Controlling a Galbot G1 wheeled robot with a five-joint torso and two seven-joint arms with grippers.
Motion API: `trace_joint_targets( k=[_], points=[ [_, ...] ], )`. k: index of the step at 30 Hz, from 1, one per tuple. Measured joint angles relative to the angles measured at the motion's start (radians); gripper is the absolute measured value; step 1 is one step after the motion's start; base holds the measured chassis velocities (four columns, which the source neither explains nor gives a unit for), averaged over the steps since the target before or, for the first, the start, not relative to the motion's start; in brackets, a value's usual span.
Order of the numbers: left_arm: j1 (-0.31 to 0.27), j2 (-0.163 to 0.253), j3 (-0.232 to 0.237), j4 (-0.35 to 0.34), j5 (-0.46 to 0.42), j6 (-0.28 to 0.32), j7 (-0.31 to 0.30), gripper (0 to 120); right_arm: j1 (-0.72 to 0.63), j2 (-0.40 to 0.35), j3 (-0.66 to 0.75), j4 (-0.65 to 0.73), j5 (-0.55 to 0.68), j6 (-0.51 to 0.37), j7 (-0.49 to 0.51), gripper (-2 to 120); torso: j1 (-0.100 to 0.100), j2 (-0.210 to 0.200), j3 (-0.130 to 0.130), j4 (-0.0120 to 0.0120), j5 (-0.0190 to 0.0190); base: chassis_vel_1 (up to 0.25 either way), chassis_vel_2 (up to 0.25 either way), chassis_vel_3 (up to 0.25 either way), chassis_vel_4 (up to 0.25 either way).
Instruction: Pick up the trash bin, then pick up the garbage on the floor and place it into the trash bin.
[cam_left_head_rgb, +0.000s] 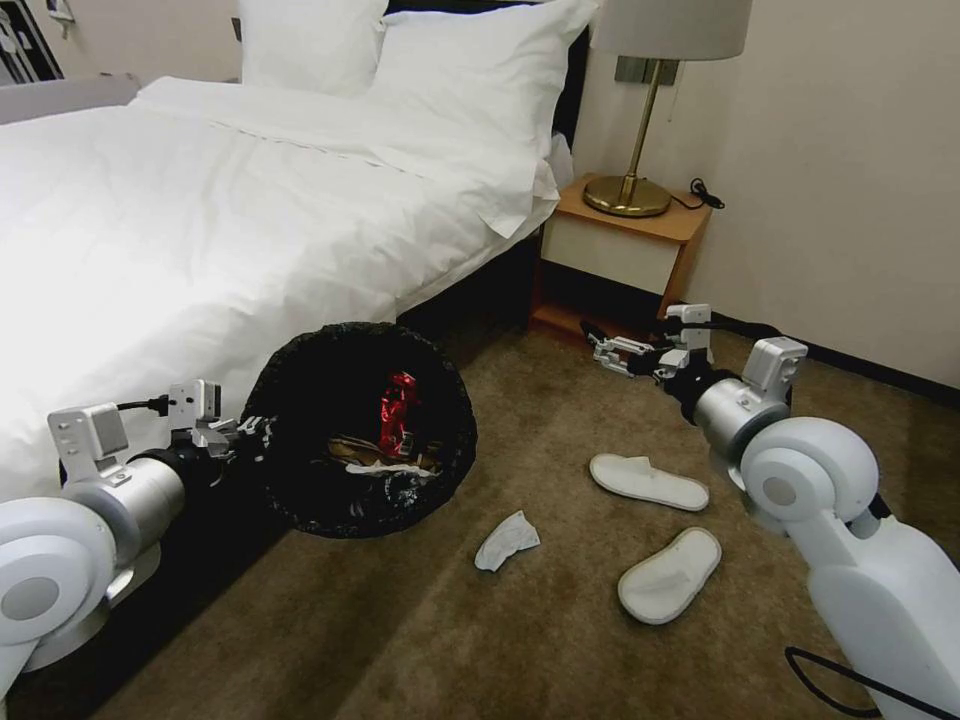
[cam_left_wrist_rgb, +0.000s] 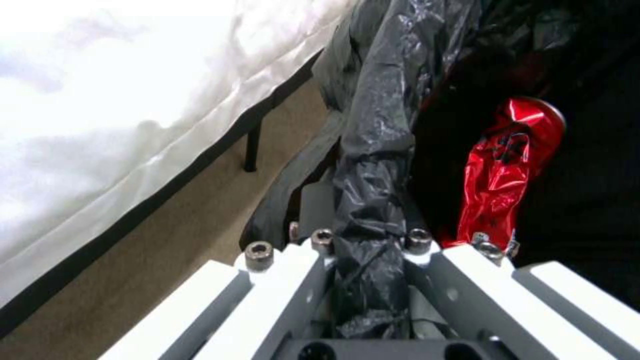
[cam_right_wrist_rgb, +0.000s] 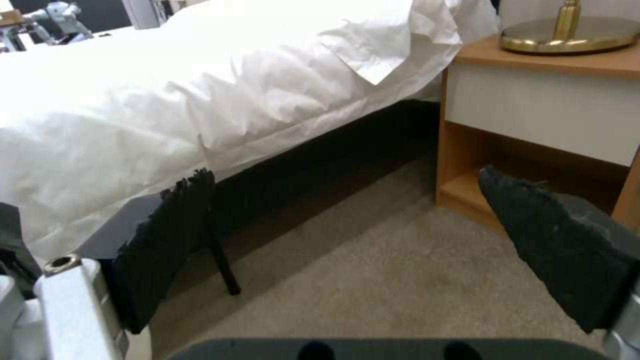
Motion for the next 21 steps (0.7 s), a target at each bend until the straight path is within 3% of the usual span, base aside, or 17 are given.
trace_joint_targets(
  k=[10,13,17,21],
  points=[
    [-0.003,-0.007,0.0,-0.002,0.001,0.0,0.002,2,-0.055,-0.007,-0.012,-0.024,0.021,-0.03,-0.056,100,0.0,0.0,0.0,0.0,-0.0001,-0.003,0.006,0.004,-0.003],
    [-0.007,-0.007,0.0,-0.002,0.001,0.0,0.003,2,-0.072,-0.005,-0.036,-0.073,0.021,-0.048,-0.074,100,0.0,0.0,0.0,0.0,-0.0001,0.0,0.0,0.0,0.0],
    [-0.015,-0.007,-0.01,-0.002,-0.007,0.0,0.002,2,-0.08,0.013,-0.107,-0.224,-0.076,-0.044,-0.158,100,0.0,0.0,0.0,-0.0001,0.0,0.0,0.0,0.0,0.0],
    [-0.021,-0.004,-0.019,-0.005,-0.016,0.0,0.001,2,-0.059,0.035,-0.172,-0.319,-0.116,-0.028,-0.178,100,0.0,0.0,0.0,0.0,0.0,0.0,0.0,0.0,0.0]
  ],
)
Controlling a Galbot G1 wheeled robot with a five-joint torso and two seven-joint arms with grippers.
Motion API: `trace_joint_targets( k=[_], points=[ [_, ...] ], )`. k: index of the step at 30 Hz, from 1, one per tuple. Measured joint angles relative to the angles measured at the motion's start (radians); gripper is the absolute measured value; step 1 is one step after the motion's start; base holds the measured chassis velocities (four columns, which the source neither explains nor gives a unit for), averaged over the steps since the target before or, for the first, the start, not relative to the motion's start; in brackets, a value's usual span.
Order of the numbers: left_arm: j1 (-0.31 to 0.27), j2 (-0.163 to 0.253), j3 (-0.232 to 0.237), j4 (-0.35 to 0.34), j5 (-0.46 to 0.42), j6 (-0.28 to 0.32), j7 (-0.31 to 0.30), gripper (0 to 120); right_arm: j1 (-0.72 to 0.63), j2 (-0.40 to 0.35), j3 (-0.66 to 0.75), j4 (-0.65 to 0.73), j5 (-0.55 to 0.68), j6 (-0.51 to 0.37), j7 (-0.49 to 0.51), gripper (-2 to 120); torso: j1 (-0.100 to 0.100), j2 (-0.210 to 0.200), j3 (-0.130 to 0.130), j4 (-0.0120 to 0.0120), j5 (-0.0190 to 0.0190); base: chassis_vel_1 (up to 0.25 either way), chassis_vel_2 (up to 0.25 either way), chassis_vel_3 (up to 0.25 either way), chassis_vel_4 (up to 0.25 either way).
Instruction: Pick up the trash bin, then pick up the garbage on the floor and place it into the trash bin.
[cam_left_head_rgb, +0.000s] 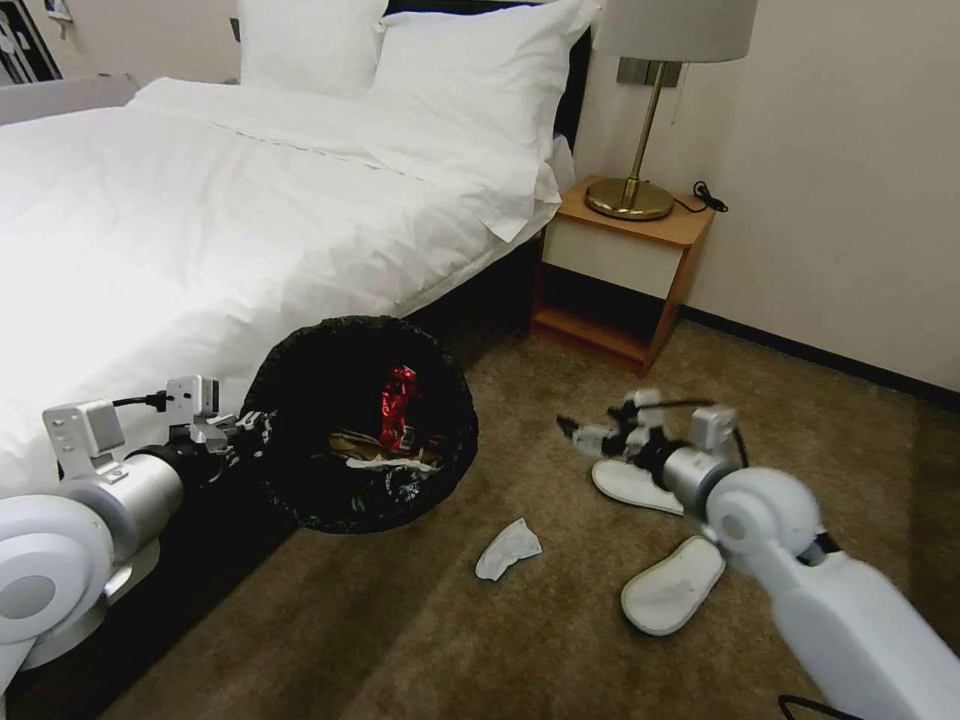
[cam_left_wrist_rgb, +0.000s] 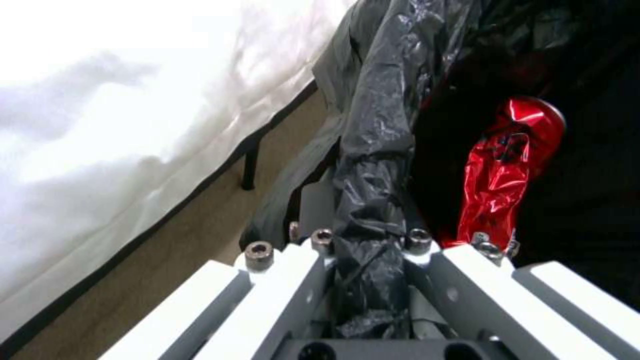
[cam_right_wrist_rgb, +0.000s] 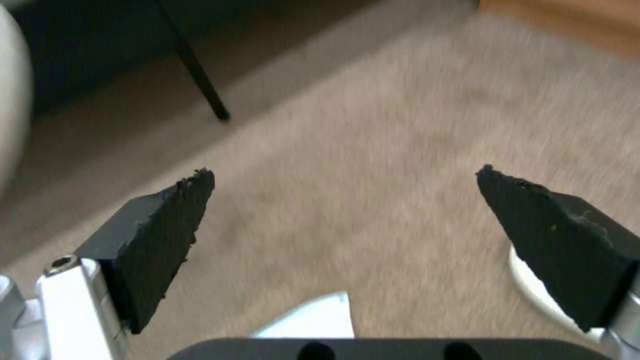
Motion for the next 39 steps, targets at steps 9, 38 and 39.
trace_joint_targets(
  k=[9,38,39],
  points=[
    [-0.008,-0.007,-0.004,-0.005,-0.006,0.0,-0.001,2,0.101,0.134,-0.187,-0.316,-0.08,0.047,-0.011,100,0.0,0.0,0.0,0.0,0.0001,0.0,0.0,0.0,0.0],
    [-0.009,-0.004,0.001,-0.003,0.0,0.0,0.017,2,0.167,0.348,-0.323,-0.685,-0.295,0.089,0.01,100,0.0,0.0,0.0,0.0,-0.0001,0.0,0.0,0.0,0.0],
    [-0.009,-0.004,0.003,-0.003,0.002,0.0,0.017,2,0.169,0.351,-0.321,-0.694,-0.297,0.089,0.01,100,0.0,0.0,0.0,0.0,-0.0001,0.0,0.0,0.0,0.0]
  ],
)
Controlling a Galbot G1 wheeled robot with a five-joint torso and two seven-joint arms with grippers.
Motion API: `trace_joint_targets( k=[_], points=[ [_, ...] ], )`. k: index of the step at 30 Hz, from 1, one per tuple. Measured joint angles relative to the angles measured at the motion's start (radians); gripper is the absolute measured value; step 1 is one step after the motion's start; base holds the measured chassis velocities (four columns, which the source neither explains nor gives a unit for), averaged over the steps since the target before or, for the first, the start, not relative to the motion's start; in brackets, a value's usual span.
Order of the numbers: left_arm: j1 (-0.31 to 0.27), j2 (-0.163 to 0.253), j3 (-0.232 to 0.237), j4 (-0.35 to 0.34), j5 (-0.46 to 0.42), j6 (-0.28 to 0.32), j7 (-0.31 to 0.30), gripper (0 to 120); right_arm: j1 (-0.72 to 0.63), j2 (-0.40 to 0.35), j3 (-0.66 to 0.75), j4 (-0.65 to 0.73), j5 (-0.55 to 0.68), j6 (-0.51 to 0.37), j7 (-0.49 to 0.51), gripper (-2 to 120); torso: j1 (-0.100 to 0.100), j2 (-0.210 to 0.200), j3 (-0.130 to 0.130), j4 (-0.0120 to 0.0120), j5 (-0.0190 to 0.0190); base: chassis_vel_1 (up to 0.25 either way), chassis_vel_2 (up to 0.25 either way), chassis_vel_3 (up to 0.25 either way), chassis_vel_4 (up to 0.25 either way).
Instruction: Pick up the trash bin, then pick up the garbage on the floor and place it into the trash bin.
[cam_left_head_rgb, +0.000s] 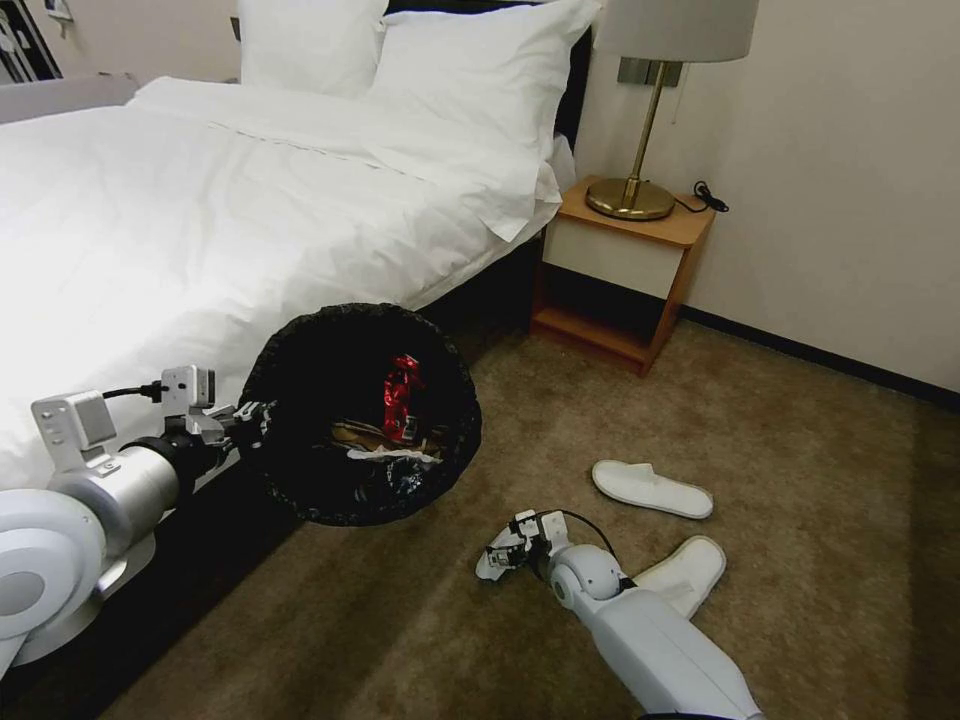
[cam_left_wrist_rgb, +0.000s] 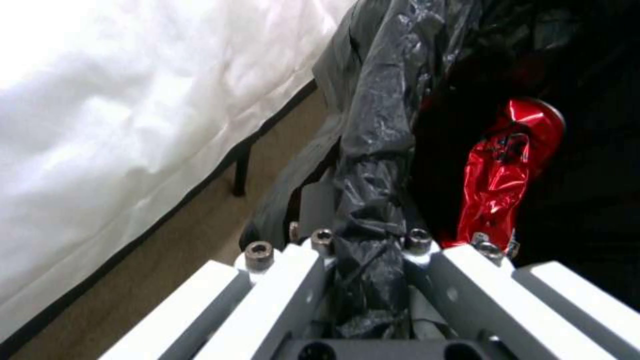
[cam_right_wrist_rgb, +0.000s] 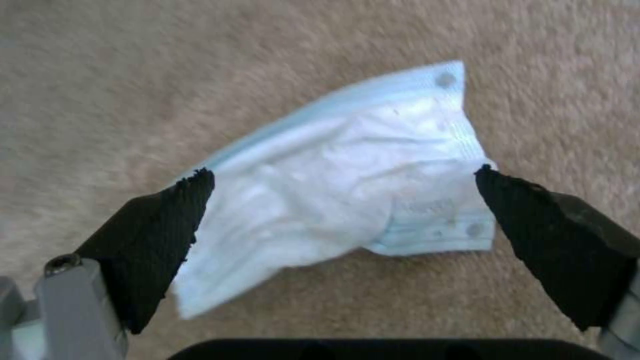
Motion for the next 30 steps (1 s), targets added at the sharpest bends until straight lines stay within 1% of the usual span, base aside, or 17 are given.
trace_joint_targets(
  k=[5,7,9,10,11,12,15,18,20,21,23,24,26,27,28,29,30],
  points=[
    [0.003,-0.003,0.008,-0.001,0.011,0.0,0.0,2,0.009,0.015,0.008,-0.051,-0.022,0.008,0.001,100,0.0,0.0,0.0,0.0,0.0001,0.0,0.0,0.0,0.0],
    [0.004,-0.002,0.008,-0.003,0.011,0.0,0.0,2,0.012,0.019,0.01,-0.062,-0.027,0.013,0.002,96,0.0,0.0,0.0,0.0,0.0001,0.0,0.0,0.0,0.0],
    [0.003,0.002,0.007,-0.003,0.01,0.0,0.0,2,0.012,0.023,0.015,-0.069,-0.031,0.02,0.006,86,0.0,0.0,0.0,0.0,0.0001,0.0,0.0,0.0,0.0],
    [0.003,0.002,0.007,-0.003,0.01,0.0,0.0,2,0.012,0.023,0.015,-0.069,-0.031,0.02,0.006,86,0.0,0.0,0.0,0.0,0.0001,0.0,0.0,0.0,0.0],
    [0.002,0.004,0.007,-0.003,0.01,0.0,0.0,2,0.013,0.024,0.016,-0.069,-0.031,0.021,0.01,80,0.0,0.0,0.0,0.0,0.0001,0.0,0.0,0.0,0.0],
    [0.002,0.004,0.007,-0.003,0.01,0.0,0.0,2,0.013,0.024,0.016,-0.069,-0.031,0.021,0.01,80,0.0,0.0,0.0,0.0,0.0001,0.0,0.0,0.0,0.0],
    [0.001,0.004,0.007,-0.002,0.01,0.0,0.0,2,0.012,0.027,0.015,-0.069,-0.031,0.022,0.018,64,0.0,0.0,0.0,0.0,0.0001,0.0,0.0,0.0,0.0],
    [0.001,0.004,0.007,-0.002,0.01,0.0,0.0,2,0.012,0.029,0.013,-0.071,-0.031,0.023,0.019,59,0.0,0.0,0.0,0.0,0.0001,0.0,0.0,0.0,0.0],
    [0.001,0.005,0.004,-0.002,0.009,0.0,0.0,2,0.011,0.032,0.011,-0.072,-0.032,0.025,0.025,46,0.0,0.0,0.0,0.0,0.0001,0.0,0.0,0.0,0.0],
    [0.001,0.005,0.004,-0.002,0.009,0.0,0.0,2,0.011,0.032,0.011,-0.072,-0.032,0.025,0.025,46,0.0,0.0,0.0,0.0,0.0001,0.0,0.0,0.0,0.0],
    [0.001,0.005,0.003,-0.002,0.009,0.0,0.0,2,0.009,0.034,0.009,-0.072,-0.032,0.025,0.029,36,0.0,0.0,0.0,0.0,0.0001,0.0,0.0,0.0,0.0],
    [0.001,0.005,0.003,-0.002,0.009,0.0,0.0,2,0.009,0.034,0.009,-0.072,-0.032,0.025,0.029,36,0.0,0.0,0.0,0.0,0.0001,0.0,0.0,0.0,0.0],
    [0.001,0.003,0.003,-0.002,0.009,0.0,0.0,2,0.007,0.034,0.007,-0.074,-0.033,0.027,0.04,25,0.0,0.0,0.0,0.0001,0.0001,0.0,0.0,0.0,0.0],
    [0.001,0.003,0.003,-0.002,0.009,0.0,0.0,2,0.007,0.034,0.007,-0.074,-0.033,0.027,0.04,25,0.0,0.0,0.0,0.0001,0.0001,0.0,0.0,0.0,0.0],
    [0.001,0.002,0.003,-0.002,0.009,0.0,0.0,2,0.004,0.034,0.005,-0.073,-0.033,0.029,0.049,18,0.0,0.0,0.0,0.0001,0.0001,0.0,0.0,0.0,0.0],
    [0.001,0.002,0.003,-0.002,0.009,0.0,0.0,2,0.004,0.034,0.005,-0.073,-0.033,0.029,0.049,18,0.0,0.0,0.0,0.0001,0.0001,0.0,0.0,0.0,0.0],
    [0.002,0.001,0.003,-0.002,0.009,0.0,0.0,2,0.0,0.032,0.004,-0.067,-0.033,0.03,0.056,13,0.0,0.0,0.0,0.0001,0.0001,0.0,0.0,0.0,0.0]
  ],
)
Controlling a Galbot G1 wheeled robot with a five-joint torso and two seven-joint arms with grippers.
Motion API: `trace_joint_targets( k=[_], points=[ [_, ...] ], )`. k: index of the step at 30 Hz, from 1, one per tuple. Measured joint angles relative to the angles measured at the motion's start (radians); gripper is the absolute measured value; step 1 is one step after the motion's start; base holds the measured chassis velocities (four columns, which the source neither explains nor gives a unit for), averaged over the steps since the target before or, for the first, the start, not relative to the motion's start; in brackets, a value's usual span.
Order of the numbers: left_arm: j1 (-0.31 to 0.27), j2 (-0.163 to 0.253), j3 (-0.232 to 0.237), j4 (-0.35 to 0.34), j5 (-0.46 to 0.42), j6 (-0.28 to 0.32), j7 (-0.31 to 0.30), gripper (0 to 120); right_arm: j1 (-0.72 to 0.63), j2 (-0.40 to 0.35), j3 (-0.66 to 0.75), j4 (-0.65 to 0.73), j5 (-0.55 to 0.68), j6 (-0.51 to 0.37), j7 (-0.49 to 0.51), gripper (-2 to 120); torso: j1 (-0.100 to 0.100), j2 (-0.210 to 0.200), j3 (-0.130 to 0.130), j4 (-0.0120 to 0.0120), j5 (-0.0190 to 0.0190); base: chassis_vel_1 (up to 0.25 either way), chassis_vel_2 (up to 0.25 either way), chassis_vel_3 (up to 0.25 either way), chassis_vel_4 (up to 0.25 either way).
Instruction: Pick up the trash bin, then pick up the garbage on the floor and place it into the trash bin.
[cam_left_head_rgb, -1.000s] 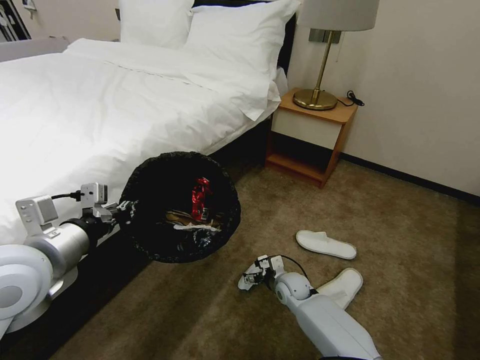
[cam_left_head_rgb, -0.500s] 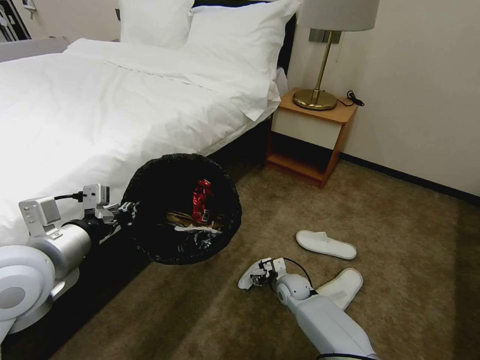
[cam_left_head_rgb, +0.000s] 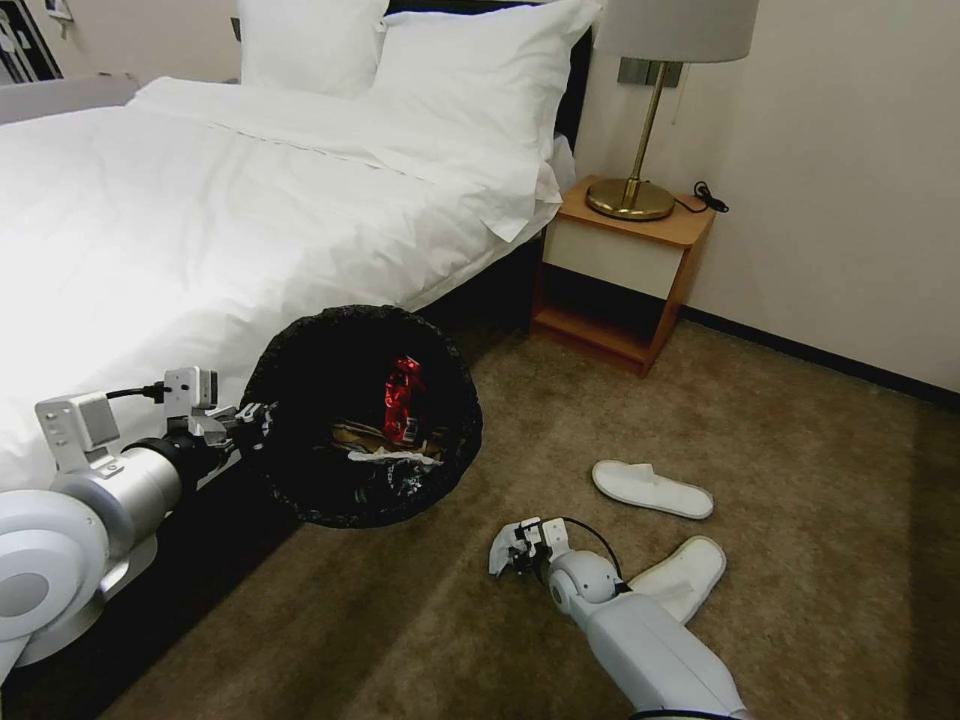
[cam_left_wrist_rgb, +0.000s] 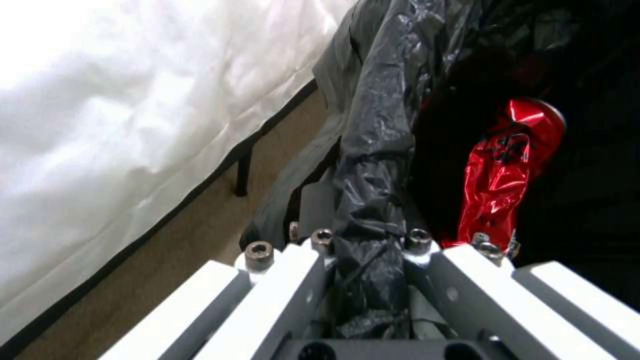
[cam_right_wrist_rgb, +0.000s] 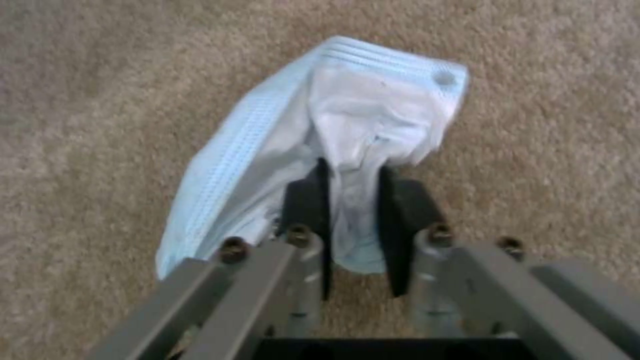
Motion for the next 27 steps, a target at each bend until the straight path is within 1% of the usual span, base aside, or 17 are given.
trace_joint_targets(
  k=[1,2,3,4,10,11,13,14,15,16,18,19,22,23,25,26,27],
  points=[
    [0.0,-0.002,0.0,0.0,0.001,0.0,-0.002,2,-0.005,-0.004,0.0,0.012,0.0,0.0,0.008,6,0.0,0.0,0.0,0.0,0.0,0.0,0.0,0.0,0.0],
    [0.0,-0.002,0.0,0.0,0.001,0.0,-0.002,2,-0.005,-0.004,0.0,0.012,0.0,0.0,0.008,6,0.0,0.0,0.0,0.0,0.0,0.0,0.0,0.0,0.0],
    [0.0,-0.003,0.001,0.0,0.001,0.0,-0.003,2,-0.009,-0.008,-0.001,0.023,0.0,0.0,0.017,1,0.0,0.0,0.0,0.0,-0.0001,0.0,0.0,0.0,0.0],
    [0.0,-0.004,0.001,0.0,0.001,0.0,-0.004,2,-0.012,-0.012,-0.001,0.037,0.0,0.001,0.026,0,0.0,0.0,0.0,-0.0002,-0.0001,0.0,0.0,0.0,0.0],
    [0.001,-0.004,-0.001,-0.001,-0.002,0.0,-0.013,2,-0.02,-0.026,0.016,0.098,-0.002,0.006,0.046,0,0.0,0.0,0.0,0.0,0.0,0.0,0.0,0.0,0.0],
    [0.002,-0.004,-0.002,-0.002,-0.003,0.0,-0.015,2,-0.025,-0.034,0.029,0.129,-0.003,0.006,0.053,0,0.0,0.0,0.0,0.0,0.0,0.0,0.0,0.0,0.0],
    [0.005,-0.004,-0.004,-0.003,-0.003,0.0,-0.016,2,-0.05,-0.06,0.087,0.236,0.003,0.0,0.081,0,0.0,0.0,0.0,0.0001,0.0001,0.0,0.0,0.0,0.0],
    [0.005,-0.004,-0.004,-0.003,-0.003,0.0,-0.016,2,-0.05,-0.06,0.087,0.236,0.003,0.0,0.081,0,0.0,0.0,0.0,0.0001,0.0001,0.0,0.0,0.0,0.0],
    [0.005,-0.004,-0.005,-0.003,-0.002,0.0,-0.016,2,-0.066,-0.076,0.117,0.294,0.019,-0.014,0.094,0,0.0,0.0,0.0,0.0,0.0002,0.0,0.0,0.0,0.0],
    [0.005,-0.004,-0.005,-0.003,-0.002,0.0,-0.016,2,-0.066,-0.076,0.117,0.294,0.019,-0.014,0.094,0,0.0,0.0,0.0,0.0,0.0002,0.0,0.0,0.0,0.0],
    [0.004,-0.004,-0.008,-0.002,0.0,0.0,-0.016,2,-0.104,-0.139,0.184,0.424,0.073,-0.049,0.126,0,0.0,0.0,0.0,0.0001,0.0004,0.0,0.0,0.0,0.0],
    [0.004,-0.004,-0.008,-0.002,0.0,0.0,-0.016,2,-0.104,-0.139,0.184,0.424,0.073,-0.049,0.126,0,0.0,0.0,0.0,0.0001,0.0004,0.0,0.0,0.0,0.0],
    [0.004,-0.003,-0.009,0.0,0.006,0.0,-0.014,2,-0.155,-0.276,0.288,0.628,0.157,-0.089,0.143,0,0.0,0.0,0.0,-0.0005,-0.0002,0.0,0.0,0.0,0.0],
    [0.004,-0.003,-0.009,0.0,0.006,0.0,-0.014,2,-0.155,-0.276,0.288,0.628,0.157,-0.089,0.143,0,0.0,0.0,0.0,-0.0005,-0.0002,0.0,0.0,0.0,0.0],
    [0.003,-0.003,-0.007,0.001,0.01,0.0,-0.011,2,-0.176,-0.34,0.356,0.74,0.217,-0.109,0.143,0,0.0,0.0,0.0,-0.0004,0.0002,0.0,0.0,0.0,0.0],
    [0.003,-0.003,-0.007,0.001,0.01,0.0,-0.011,2,-0.176,-0.34,0.356,0.74,0.217,-0.109,0.143,0,0.0,0.0,0.0,-0.0004,0.0002,0.0,0.0,0.0,0.0],
    [0.003,-0.003,-0.007,0.001,0.011,0.0,-0.01,2,-0.181,-0.367,0.393,0.789,0.251,-0.119,0.138,0,0.0,0.0,0.0,-0.0003,0.0001,0.0,0.0,0.0,0.0]
  ],
)
